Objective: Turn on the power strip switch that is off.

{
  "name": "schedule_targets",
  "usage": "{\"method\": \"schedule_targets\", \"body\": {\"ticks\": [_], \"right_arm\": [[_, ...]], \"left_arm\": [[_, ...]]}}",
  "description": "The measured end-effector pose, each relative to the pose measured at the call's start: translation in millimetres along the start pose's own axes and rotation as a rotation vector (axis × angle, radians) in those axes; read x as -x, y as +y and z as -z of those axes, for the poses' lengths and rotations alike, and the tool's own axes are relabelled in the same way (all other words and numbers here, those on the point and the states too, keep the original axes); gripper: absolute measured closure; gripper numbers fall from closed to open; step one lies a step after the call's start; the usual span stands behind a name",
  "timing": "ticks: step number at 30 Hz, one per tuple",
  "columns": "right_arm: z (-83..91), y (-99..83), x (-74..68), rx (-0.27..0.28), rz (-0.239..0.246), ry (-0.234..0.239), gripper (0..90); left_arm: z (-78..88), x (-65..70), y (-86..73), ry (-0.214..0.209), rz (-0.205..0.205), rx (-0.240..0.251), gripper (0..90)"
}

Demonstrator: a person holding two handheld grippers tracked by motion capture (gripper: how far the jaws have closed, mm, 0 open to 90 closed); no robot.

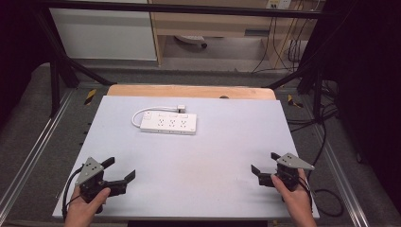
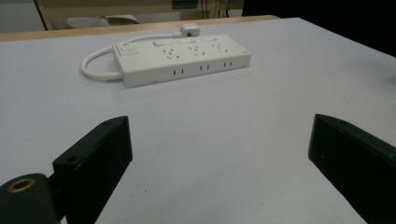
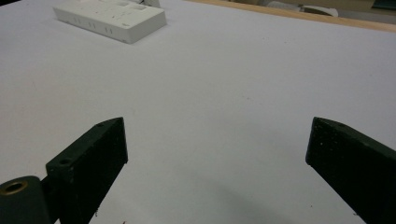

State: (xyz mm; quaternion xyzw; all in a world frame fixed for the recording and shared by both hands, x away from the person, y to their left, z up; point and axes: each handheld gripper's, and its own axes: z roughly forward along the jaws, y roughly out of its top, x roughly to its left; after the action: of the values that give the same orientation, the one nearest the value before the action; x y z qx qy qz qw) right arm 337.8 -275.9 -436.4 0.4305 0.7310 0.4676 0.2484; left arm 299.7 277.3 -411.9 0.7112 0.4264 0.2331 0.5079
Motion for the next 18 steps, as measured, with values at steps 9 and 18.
{"method": "schedule_targets", "body": {"ticks": [9, 18], "right_arm": [[-1.2, 1.4, -6.6, -0.008, 0.037, -0.004, 4.5], [0.3, 1.2, -7.8, -0.004, 0.039, -0.016, 3.9]], "left_arm": [[2.2, -7.5, -1.8, 0.026, 0.025, -0.005, 7.4], [4.6, -3.2, 10.0, 0.02, 0.011, 0.003, 7.6]]}}
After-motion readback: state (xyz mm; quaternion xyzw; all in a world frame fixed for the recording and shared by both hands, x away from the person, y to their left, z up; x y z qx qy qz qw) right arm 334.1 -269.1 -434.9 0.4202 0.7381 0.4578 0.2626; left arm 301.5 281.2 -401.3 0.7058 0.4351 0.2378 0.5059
